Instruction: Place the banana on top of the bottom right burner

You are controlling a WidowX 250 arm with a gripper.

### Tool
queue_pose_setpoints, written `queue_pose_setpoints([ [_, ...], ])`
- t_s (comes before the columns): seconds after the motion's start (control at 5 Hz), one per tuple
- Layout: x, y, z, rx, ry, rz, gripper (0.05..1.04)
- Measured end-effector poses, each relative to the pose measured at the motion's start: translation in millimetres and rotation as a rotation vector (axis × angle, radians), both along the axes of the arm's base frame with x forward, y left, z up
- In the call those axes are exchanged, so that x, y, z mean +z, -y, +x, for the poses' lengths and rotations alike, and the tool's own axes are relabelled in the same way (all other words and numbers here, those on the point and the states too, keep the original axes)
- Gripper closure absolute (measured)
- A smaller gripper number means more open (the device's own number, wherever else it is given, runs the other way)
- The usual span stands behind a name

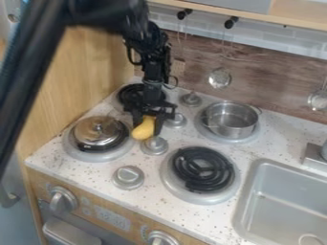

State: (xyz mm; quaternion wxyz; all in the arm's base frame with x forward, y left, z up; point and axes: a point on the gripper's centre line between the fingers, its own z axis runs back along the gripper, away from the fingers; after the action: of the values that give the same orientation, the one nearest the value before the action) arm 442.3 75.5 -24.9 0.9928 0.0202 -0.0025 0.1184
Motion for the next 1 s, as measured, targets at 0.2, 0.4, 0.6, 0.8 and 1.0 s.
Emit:
queue_pose_setpoints([
  [0.2, 22.9, 30.9, -12.6, -0.12, 0.055, -0.021, 0.563],
  [0.4, 20.1, 72.5, -31.9, -0.248, 0.046, -0.05, 0.563],
  [0.6, 8.6, 82.4, -51.5, -0.29, 0.014, -0.07, 0.563],
  [0.8, -2.1, 91.0, -65.4, -0.325, -0.018, -0.081, 0.563],
  [1.0, 2.5, 112.2, -72.8, -0.399, 0.001, -0.099, 0.563],
])
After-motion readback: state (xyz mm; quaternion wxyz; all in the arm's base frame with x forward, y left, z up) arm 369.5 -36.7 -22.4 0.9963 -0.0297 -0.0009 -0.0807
